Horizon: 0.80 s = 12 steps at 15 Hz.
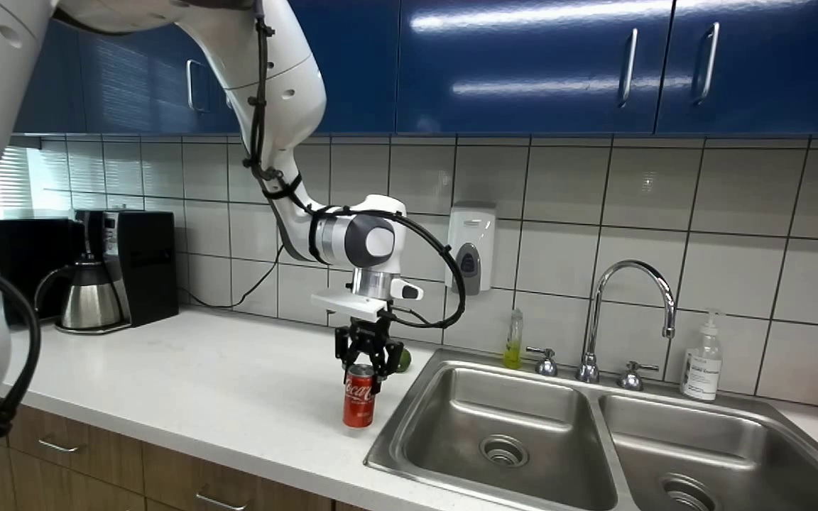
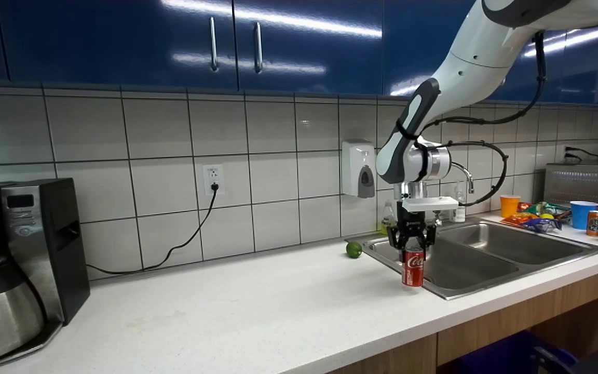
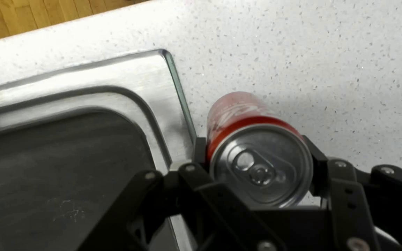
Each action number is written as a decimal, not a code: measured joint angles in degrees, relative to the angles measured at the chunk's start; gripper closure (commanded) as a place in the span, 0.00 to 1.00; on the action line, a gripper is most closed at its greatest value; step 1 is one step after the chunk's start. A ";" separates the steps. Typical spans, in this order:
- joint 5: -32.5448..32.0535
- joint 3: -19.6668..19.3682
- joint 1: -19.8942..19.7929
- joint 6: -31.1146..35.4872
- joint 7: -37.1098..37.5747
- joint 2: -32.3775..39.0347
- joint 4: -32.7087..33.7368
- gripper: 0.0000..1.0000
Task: Pick up the can from the sink and put it on the counter
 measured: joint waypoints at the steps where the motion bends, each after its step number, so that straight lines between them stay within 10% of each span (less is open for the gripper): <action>1: -0.01 0.00 0.12 0.18 0.00 0.00 -0.31 0.62; 12: -1.23 -0.04 0.26 0.78 0.00 0.00 -1.65 0.62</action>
